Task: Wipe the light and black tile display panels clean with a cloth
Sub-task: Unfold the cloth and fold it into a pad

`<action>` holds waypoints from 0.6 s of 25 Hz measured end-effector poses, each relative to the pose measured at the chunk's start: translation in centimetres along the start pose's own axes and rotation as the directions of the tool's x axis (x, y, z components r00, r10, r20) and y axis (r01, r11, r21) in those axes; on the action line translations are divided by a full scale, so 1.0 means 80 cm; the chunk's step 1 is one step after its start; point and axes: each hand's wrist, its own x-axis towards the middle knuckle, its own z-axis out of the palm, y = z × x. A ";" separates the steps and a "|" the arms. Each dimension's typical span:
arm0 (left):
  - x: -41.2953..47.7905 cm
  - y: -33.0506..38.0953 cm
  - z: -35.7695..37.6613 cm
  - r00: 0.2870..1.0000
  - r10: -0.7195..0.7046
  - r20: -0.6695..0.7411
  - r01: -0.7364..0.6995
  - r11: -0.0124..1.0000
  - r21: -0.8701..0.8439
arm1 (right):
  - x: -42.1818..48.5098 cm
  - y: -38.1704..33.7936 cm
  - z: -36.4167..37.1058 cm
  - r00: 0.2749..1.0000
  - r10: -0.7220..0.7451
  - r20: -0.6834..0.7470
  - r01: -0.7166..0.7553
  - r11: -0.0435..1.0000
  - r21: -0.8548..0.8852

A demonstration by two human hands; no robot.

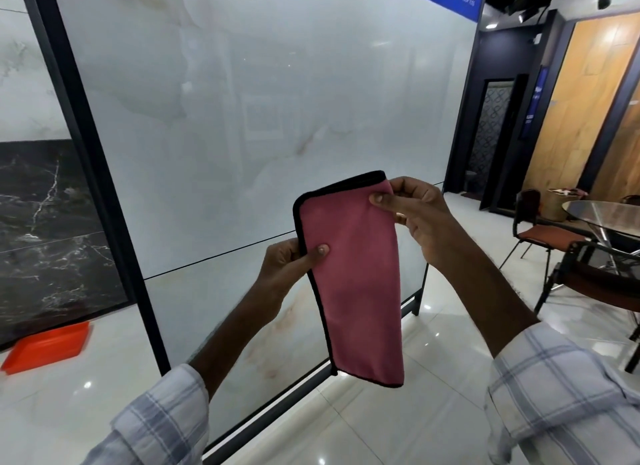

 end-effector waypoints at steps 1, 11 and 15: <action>0.000 0.000 0.004 0.998 0.019 -0.058 -0.021 0.999 -0.034 | -0.001 0.007 -0.005 0.997 0.046 0.057 -0.047 0.999 0.018; 0.024 0.012 -0.001 0.923 -0.150 -0.353 0.054 0.962 -0.267 | -0.049 0.120 0.007 0.878 0.355 0.320 -0.403 0.910 0.097; 0.030 0.014 -0.014 0.890 -0.239 -0.388 0.104 0.936 -0.337 | -0.062 0.130 0.024 0.795 0.463 0.393 -0.513 0.858 0.027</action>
